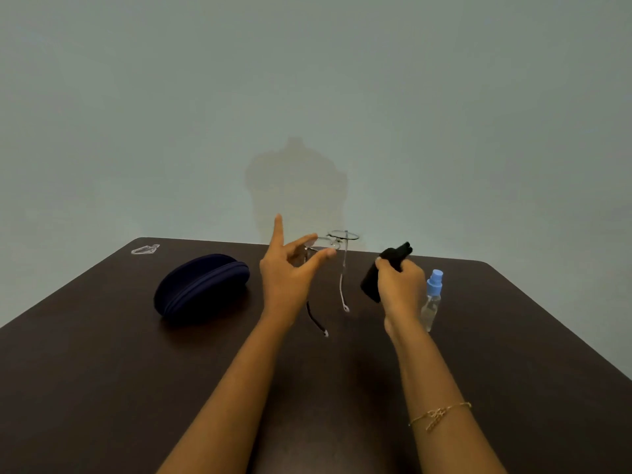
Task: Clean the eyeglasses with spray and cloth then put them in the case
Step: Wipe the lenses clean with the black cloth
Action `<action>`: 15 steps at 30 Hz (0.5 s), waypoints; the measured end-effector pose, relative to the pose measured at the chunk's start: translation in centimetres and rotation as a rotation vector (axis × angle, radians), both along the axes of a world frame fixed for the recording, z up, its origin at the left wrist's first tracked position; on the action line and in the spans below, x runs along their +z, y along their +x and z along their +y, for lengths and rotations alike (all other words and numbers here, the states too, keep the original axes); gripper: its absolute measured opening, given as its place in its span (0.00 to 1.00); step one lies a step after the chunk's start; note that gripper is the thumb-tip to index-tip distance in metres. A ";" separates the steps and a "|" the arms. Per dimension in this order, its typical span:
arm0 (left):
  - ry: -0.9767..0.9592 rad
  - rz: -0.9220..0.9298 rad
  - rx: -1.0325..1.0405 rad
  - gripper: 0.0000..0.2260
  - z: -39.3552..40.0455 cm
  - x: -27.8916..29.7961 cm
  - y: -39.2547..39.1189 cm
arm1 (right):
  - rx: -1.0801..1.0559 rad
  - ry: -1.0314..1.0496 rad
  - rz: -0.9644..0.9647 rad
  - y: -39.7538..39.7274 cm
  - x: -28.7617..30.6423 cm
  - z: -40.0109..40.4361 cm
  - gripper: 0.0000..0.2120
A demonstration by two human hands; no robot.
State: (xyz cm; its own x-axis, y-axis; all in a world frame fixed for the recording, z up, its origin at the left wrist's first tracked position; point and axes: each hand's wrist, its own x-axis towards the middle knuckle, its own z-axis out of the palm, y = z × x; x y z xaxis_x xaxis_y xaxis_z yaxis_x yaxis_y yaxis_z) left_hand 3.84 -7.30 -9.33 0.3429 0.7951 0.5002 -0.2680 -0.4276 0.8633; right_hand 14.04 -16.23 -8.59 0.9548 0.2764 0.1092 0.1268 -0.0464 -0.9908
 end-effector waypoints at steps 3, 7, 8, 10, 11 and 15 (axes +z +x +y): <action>-0.222 -0.132 -0.129 0.40 0.8 0.8 -0.6 | -0.110 0.100 -0.331 0.0 0.1 -0.2 0.11; -0.362 -0.206 -0.330 0.34 2.1 1.5 -2.0 | -0.165 0.098 -0.234 0.6 0.5 -0.7 0.13; -0.368 -0.204 -0.362 0.31 2.4 1.4 -2.3 | -0.140 0.083 -0.145 0.8 0.6 -0.9 0.11; -0.369 -0.196 -0.427 0.26 2.9 1.2 -2.8 | 0.031 0.047 0.030 0.9 0.9 -1.7 0.11; -0.366 -0.191 -0.449 0.24 3.0 1.0 -2.9 | 0.206 0.071 0.127 0.8 0.9 -2.2 0.12; -0.377 -0.172 -0.471 0.22 3.1 0.3 -2.8 | 0.737 0.157 0.279 1.2 0.8 -3.4 0.15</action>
